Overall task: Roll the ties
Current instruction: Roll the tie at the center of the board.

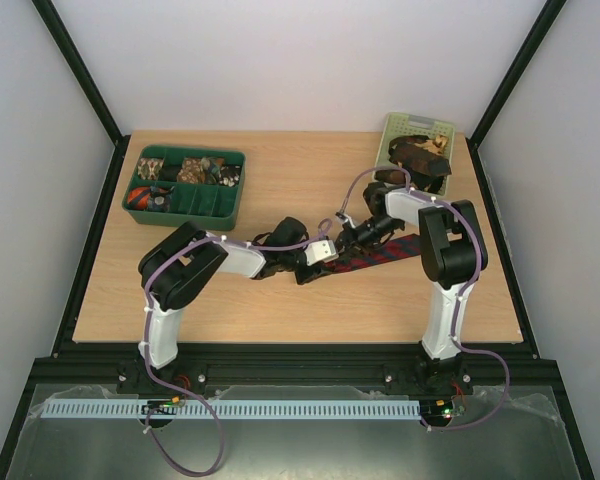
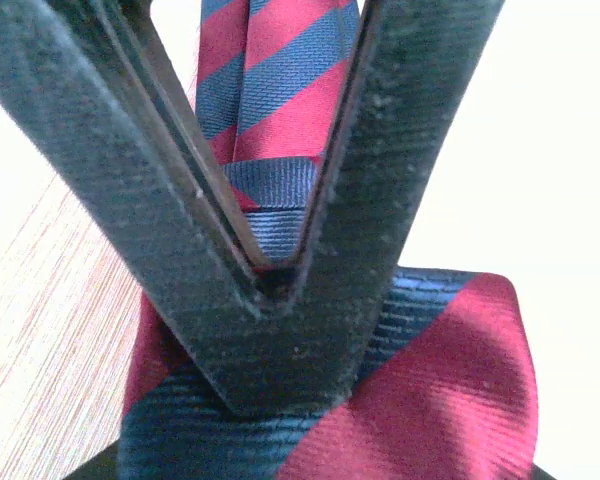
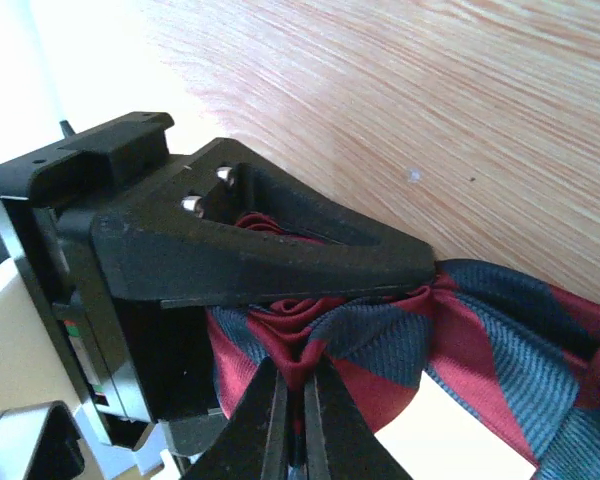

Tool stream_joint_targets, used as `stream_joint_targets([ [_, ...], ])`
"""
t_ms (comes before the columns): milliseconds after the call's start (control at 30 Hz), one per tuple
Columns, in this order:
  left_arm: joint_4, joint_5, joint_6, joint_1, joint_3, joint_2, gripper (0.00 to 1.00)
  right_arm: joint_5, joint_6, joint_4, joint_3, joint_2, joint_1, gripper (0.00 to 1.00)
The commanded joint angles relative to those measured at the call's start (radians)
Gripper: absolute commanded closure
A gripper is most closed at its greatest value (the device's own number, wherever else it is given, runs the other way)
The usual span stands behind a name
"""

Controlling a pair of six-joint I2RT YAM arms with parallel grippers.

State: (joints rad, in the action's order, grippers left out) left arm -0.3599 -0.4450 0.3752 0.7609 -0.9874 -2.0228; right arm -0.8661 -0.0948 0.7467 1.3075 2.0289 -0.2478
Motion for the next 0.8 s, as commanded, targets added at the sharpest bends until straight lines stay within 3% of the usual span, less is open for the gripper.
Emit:
stream_joint_targets([
  [0, 0.224, 0.097, -0.002, -0.013, 0.049, -0.079, 0.58, 0.119, 0.013, 0.012, -0.006, 0.031, 0.018, 0.99],
  [367, 0.047, -0.034, -0.056, -0.053, 0.027, 0.024, 0.02, 0.272, -0.001, -0.069, -0.064, 0.056, 0.041, 0.99],
  [767, -0.295, -0.141, -0.244, -0.034, 0.109, -0.005, 0.02, 0.304, 0.045, -0.180, -0.179, 0.047, 0.029, 0.99],
])
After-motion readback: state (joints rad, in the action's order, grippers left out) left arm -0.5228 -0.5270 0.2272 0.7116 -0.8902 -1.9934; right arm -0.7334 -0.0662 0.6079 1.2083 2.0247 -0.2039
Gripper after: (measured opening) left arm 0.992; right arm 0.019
